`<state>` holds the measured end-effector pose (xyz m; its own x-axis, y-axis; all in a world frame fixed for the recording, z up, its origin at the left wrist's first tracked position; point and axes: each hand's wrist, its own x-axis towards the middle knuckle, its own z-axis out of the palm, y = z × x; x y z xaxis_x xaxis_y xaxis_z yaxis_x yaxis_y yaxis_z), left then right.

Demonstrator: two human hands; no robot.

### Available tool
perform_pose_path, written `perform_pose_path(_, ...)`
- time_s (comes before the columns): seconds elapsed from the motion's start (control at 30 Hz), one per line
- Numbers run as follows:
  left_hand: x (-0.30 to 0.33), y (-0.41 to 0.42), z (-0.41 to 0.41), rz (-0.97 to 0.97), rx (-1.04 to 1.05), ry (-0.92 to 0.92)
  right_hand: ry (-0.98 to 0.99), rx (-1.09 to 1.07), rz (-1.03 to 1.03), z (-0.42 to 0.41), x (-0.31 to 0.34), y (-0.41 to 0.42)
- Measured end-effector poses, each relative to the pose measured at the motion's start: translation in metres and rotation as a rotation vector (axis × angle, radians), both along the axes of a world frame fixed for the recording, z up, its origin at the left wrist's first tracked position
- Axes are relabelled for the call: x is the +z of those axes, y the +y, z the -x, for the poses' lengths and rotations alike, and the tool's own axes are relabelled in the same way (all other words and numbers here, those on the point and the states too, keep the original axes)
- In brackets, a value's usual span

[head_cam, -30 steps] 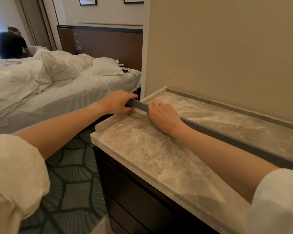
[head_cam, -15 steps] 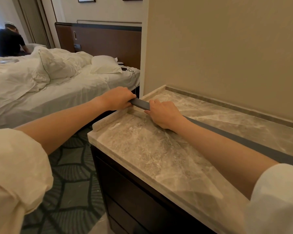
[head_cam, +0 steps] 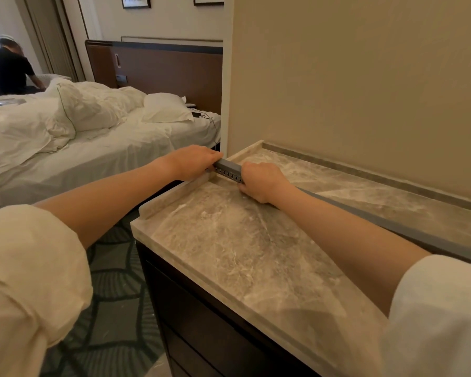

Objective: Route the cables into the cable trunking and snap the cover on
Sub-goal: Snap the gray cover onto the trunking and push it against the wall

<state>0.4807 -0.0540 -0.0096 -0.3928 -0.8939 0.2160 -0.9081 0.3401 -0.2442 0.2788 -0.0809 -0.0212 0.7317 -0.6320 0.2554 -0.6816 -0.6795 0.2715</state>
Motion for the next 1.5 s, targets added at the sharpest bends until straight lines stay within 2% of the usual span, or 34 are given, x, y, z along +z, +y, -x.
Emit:
perform_pose_path(0.37, -0.005, -0.004, 0.009, -0.057, 0.064, 0.058, 0.02, 0.0, -0.231, -0.002, 0.004, -0.009)
perform_pose_path(0.43, -0.006, -0.004, 0.017, -0.017, 0.09, -0.017, 0.011, 0.004, -0.253, -0.001, 0.004, -0.009)
perform_pose_path(0.6, -0.013, -0.008, 0.029, 0.152, 0.143, -0.343, 0.0, -0.002, -0.299, 0.0, 0.008, -0.006)
perform_pose_path(0.77, -0.012, -0.01, 0.025, 0.15, 0.112, -0.438, 0.013, -0.054, -0.216, -0.004, 0.008, 0.001)
perform_pose_path(1.07, -0.016, -0.011, 0.023, 0.16, 0.13, -0.378, -0.118, -0.084, -0.096, -0.032, 0.0, 0.003)
perform_pose_path(1.3, -0.019, -0.008, 0.021, 0.17, 0.062, -0.241, -0.114, -0.053, -0.127, -0.025, -0.002, 0.003)
perform_pose_path(1.37, -0.019, -0.004, 0.018, 0.167, 0.036, -0.153, -0.112, -0.049, -0.152, -0.024, 0.0, 0.003)
perform_pose_path(1.5, -0.014, 0.006, 0.006, 0.093, -0.021, 0.189, -0.099, -0.037, -0.221, -0.021, 0.006, 0.004)
